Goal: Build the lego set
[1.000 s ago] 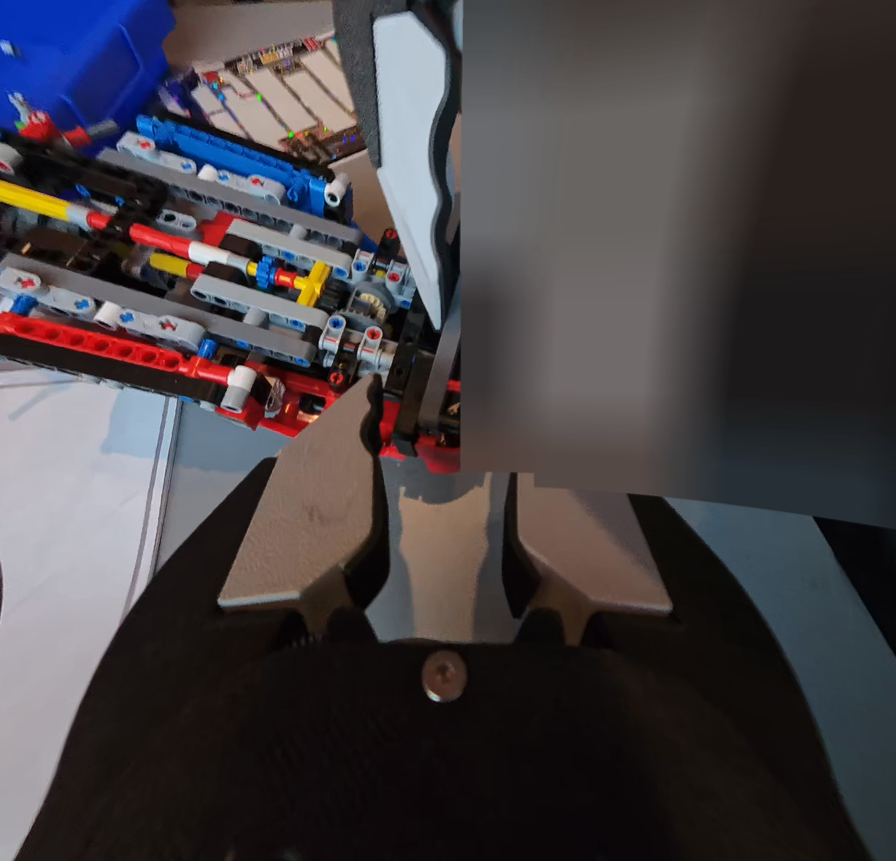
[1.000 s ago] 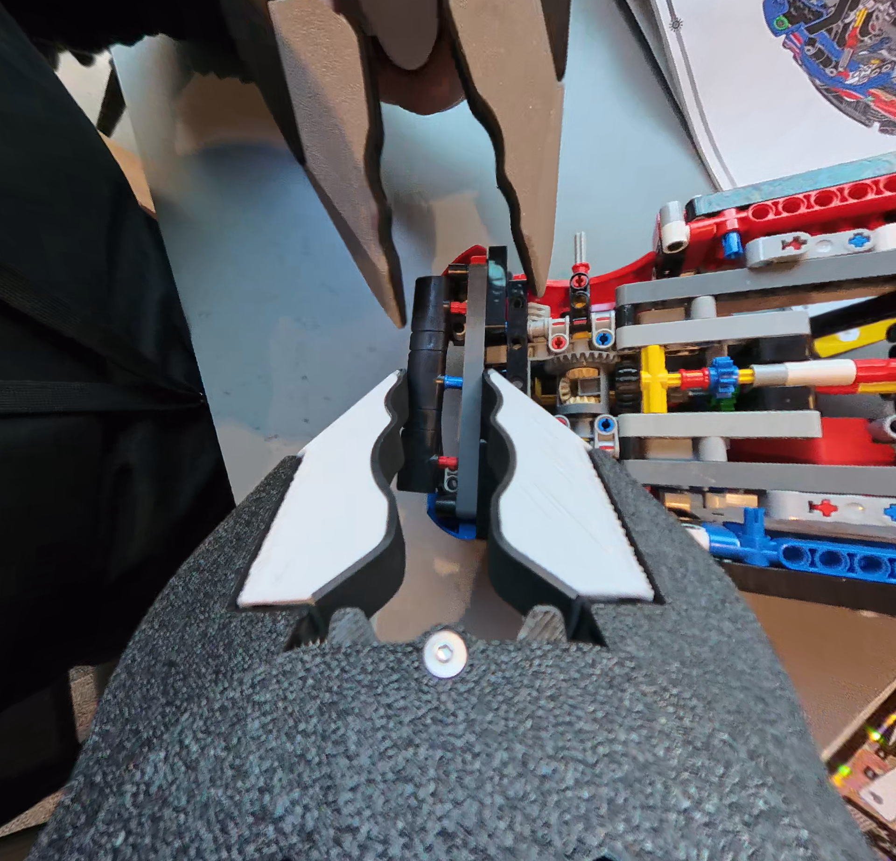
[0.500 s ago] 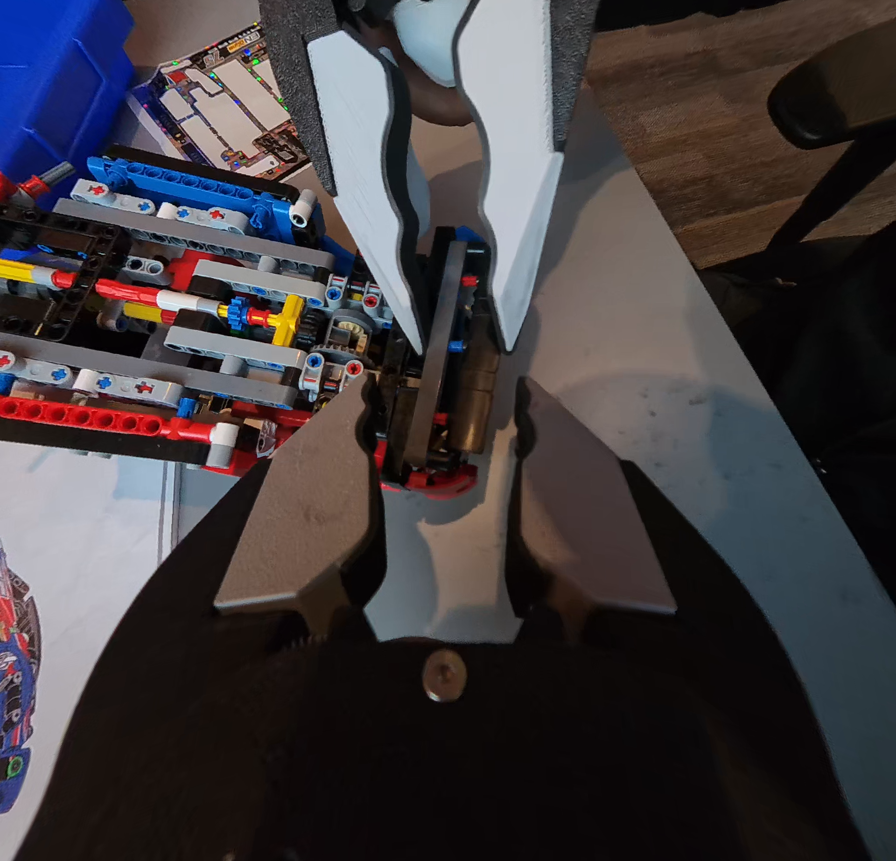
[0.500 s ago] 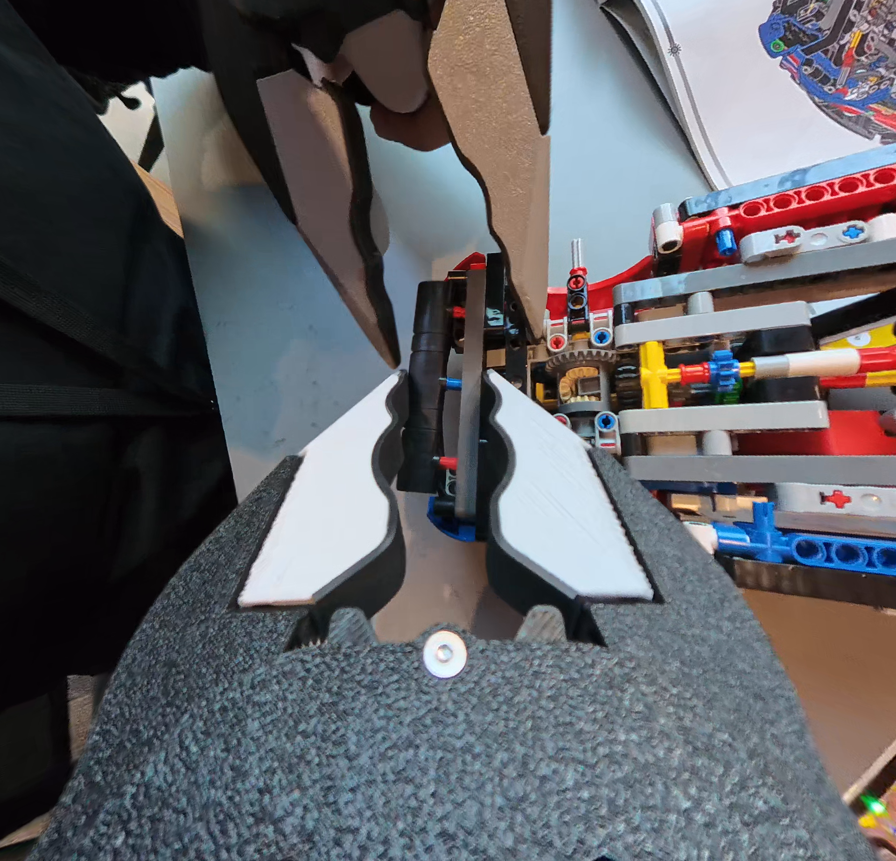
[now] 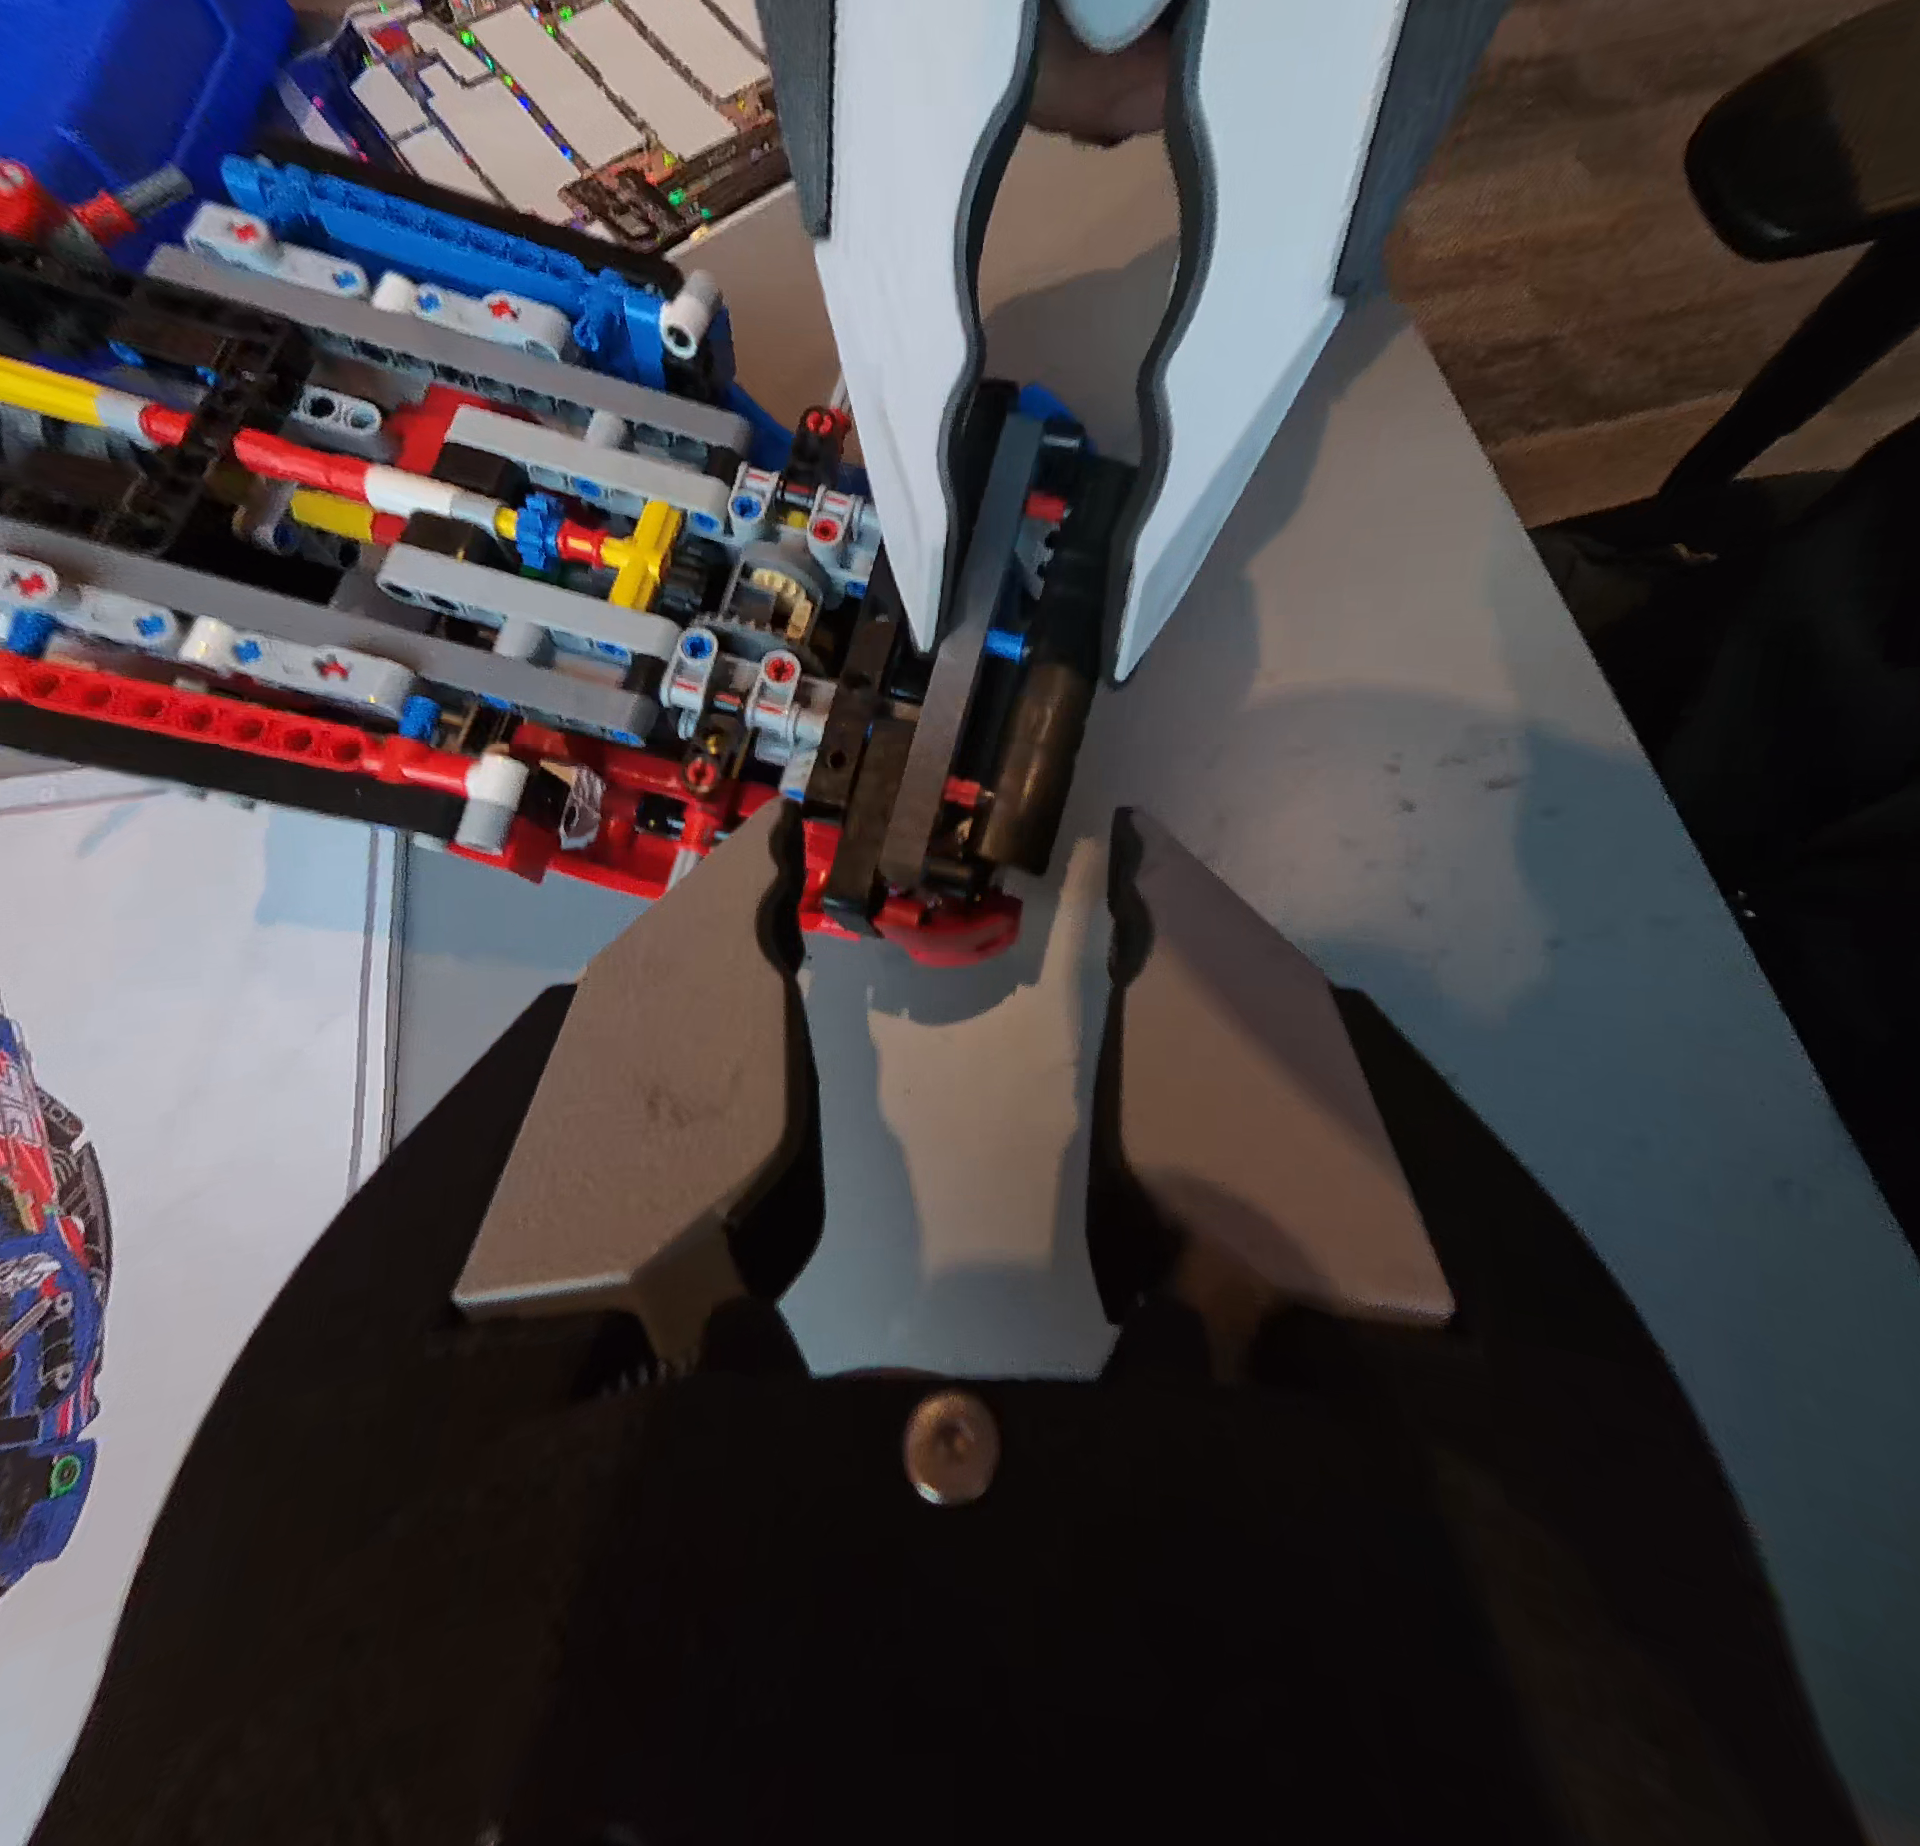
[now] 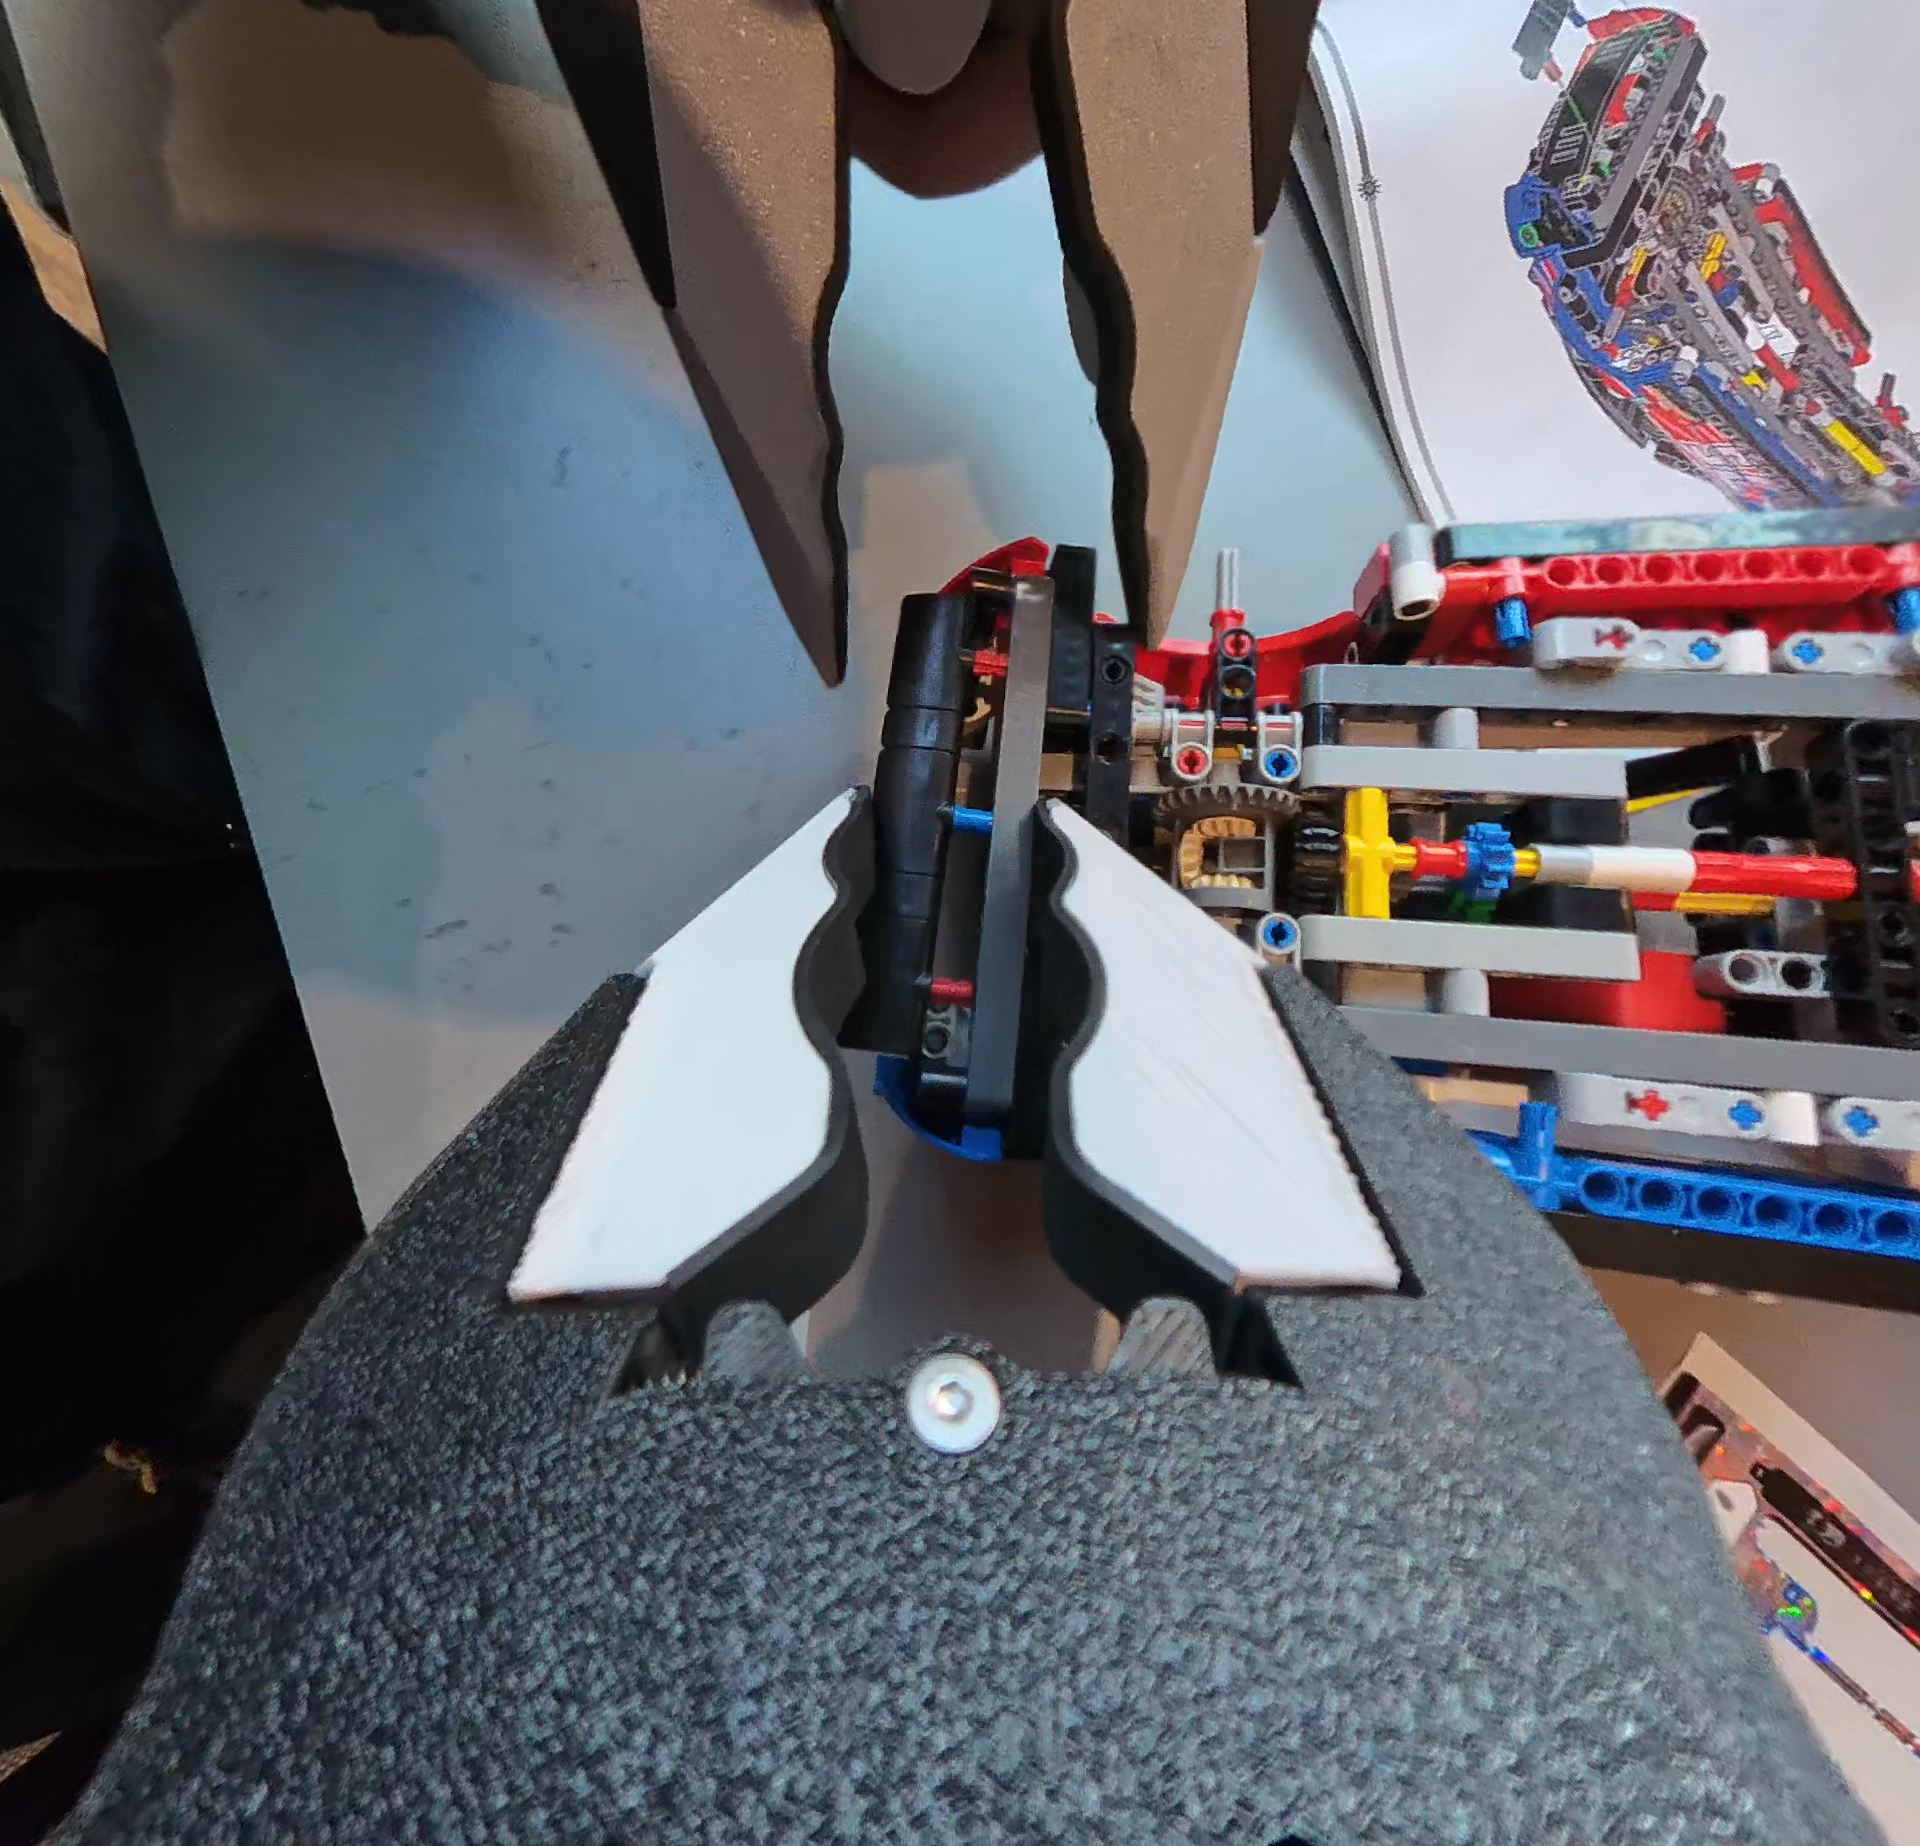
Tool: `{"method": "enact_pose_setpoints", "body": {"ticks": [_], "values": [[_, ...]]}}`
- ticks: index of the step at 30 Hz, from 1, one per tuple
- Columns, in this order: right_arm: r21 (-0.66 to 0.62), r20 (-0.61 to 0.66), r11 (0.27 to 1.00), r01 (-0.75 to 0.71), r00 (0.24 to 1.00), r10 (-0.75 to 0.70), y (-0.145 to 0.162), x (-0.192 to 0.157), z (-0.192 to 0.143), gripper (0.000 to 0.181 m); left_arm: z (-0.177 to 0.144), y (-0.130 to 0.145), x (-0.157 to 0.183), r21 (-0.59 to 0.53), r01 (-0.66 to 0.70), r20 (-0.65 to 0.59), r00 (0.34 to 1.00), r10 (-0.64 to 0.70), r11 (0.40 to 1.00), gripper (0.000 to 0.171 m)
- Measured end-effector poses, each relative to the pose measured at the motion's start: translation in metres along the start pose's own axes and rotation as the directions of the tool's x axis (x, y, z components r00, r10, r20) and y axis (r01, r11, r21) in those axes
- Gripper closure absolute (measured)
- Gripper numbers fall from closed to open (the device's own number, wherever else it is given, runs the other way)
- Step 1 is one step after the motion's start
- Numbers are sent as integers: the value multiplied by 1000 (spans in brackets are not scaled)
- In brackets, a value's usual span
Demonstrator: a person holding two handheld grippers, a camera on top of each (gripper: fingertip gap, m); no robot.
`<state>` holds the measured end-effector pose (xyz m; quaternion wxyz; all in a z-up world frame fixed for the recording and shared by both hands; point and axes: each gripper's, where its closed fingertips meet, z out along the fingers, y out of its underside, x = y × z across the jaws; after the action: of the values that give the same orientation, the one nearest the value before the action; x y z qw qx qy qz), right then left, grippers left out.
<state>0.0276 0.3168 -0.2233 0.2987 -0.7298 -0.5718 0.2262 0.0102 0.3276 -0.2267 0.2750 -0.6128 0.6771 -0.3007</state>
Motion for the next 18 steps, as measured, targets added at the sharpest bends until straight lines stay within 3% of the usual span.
{"method": "enact_pose_setpoints", "body": {"ticks": [5,7,11,18], "values": [[32,-4,999,-13,1000,14,0,0,1,151,7,7,-2,-32,22,-17,1000,-22,999,120],[20,-12,1000,-17,1000,17,1,1,0,151,6,3,3,-6,88,-81,993,-88,996,110],[21,-1,999,-25,1000,26,1,3,-1,150,8,3,-5,4,98,-73,992,-98,995,124],[22,-16,1000,-20,1000,21,3,7,1,151,15,8,-8,-11,91,-67,994,-91,996,128]]}}
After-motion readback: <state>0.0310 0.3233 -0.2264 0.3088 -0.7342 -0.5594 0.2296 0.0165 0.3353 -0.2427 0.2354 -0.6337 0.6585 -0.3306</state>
